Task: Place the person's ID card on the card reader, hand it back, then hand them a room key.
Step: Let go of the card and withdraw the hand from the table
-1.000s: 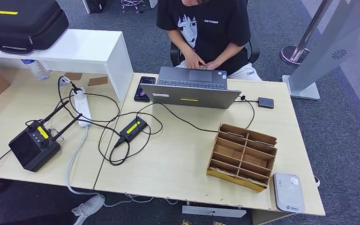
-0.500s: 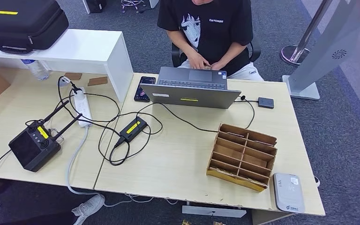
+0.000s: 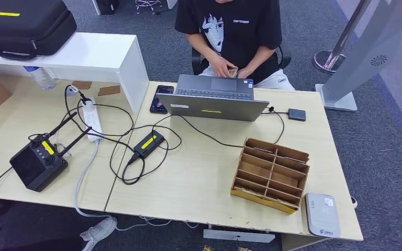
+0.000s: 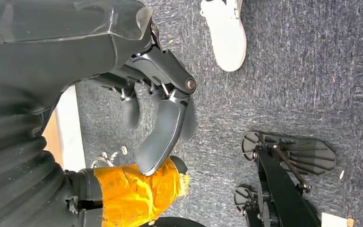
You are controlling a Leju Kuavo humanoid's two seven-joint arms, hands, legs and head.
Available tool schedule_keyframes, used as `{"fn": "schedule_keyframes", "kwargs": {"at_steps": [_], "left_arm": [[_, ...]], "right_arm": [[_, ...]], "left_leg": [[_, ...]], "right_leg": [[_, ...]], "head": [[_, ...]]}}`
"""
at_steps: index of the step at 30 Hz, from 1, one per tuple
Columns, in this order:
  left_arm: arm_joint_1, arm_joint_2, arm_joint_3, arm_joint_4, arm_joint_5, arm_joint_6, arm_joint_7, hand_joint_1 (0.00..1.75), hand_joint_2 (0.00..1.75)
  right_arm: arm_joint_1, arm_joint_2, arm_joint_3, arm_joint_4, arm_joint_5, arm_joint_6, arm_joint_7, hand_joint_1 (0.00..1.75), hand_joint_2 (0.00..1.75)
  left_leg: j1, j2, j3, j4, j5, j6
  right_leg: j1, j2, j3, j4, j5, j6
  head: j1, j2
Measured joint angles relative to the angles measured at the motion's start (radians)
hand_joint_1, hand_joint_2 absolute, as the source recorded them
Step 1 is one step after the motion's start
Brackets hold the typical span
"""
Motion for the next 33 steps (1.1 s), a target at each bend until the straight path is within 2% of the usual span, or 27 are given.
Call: {"fn": "schedule_keyframes", "kwargs": {"at_steps": [12,13,17,18,22,24,26,28,32,33], "left_arm": [[0.0,0.0,0.0,0.0,0.001,0.001,0.001,0.0,1.75],[0.0,0.0,0.0,0.0,0.001,0.001,0.001,0.04,1.75],[0.0,0.0,0.0,0.0,0.001,0.0,0.002,1.68,1.75],[0.0,0.0,0.0,0.0,0.0,0.0,0.001,1.73,1.75],[0.0,-0.001,0.0,0.0,-0.001,-0.004,-0.002,1.68,1.75],[0.0,-0.001,0.0,0.0,0.0,-0.004,-0.003,1.56,1.75],[0.0,-0.001,0.0,0.0,-0.001,-0.004,-0.004,0.73,1.75],[0.0,-0.001,0.0,0.0,-0.001,-0.003,-0.004,0.0,1.75],[0.0,-0.001,0.001,0.0,0.003,0.005,0.005,0.0,1.75],[0.0,-0.001,0.001,0.0,0.004,0.007,0.008,0.39,1.75]], "right_arm": [[0.001,0.0,0.0,0.0,0.0,0.0,0.0,0.0,1.75],[0.001,0.0,0.0,0.0,0.0,0.0,0.0,0.0,1.75],[0.001,0.0,0.0,0.0,0.0,0.0,0.0,0.0,1.75],[0.001,0.0,0.0,0.0,0.0,0.0,0.0,0.0,1.75],[0.001,0.0,0.0,0.0,0.001,0.0,0.0,0.0,1.75],[0.002,0.0,0.0,0.0,0.001,0.0,0.0,0.0,1.75],[0.002,0.0,0.0,0.0,0.001,0.0,0.0,0.0,1.75],[0.002,0.0,0.0,0.0,0.002,0.0,0.0,0.0,1.75],[0.002,0.0,0.0,0.0,0.009,-0.001,-0.002,0.0,1.75],[0.002,0.0,0.0,0.0,0.011,-0.001,-0.002,0.0,1.75]], "left_leg": [[0.0,0.0,0.0,0.0,0.0,0.0],[0.0,0.0,0.0,0.0,0.0,0.0],[0.0,0.0,0.0,0.0,0.0,0.0],[0.0,0.0,0.0,0.0,0.0,0.0],[0.0,0.0,0.0,0.0,0.0,0.0],[0.0,0.0,0.0,0.0,0.0,0.0],[0.0,0.0,0.0,0.0,0.0,0.0],[0.0,0.0,0.0,0.0,0.0,0.0],[0.0,0.0,0.0,0.0,0.0,0.0],[0.0,0.0,0.0,0.0,0.0,0.0]], "right_leg": [[0.0,0.0,0.0,0.0,0.0,0.0],[0.0,0.0,0.0,0.0,0.0,0.0],[0.0,0.0,0.0,0.0,0.0,0.0],[0.0,0.0,0.0,0.0,0.0,0.0],[0.0,0.0,0.0,0.0,0.0,0.0],[0.0,0.0,0.0,0.0,0.0,0.0],[0.0,0.0,0.0,0.0,0.0,0.0],[0.0,0.0,0.0,0.0,0.0,0.0],[0.0,0.0,0.0,0.0,0.0,0.0],[0.0,0.0,0.0,0.0,0.0,0.0]], "head": [[0.0,0.0],[0.0,0.0],[0.0,0.0],[0.0,0.0],[0.0,0.0],[0.0,0.0],[0.0,0.0],[0.0,0.0],[0.0,0.0],[0.0,0.0]]}}
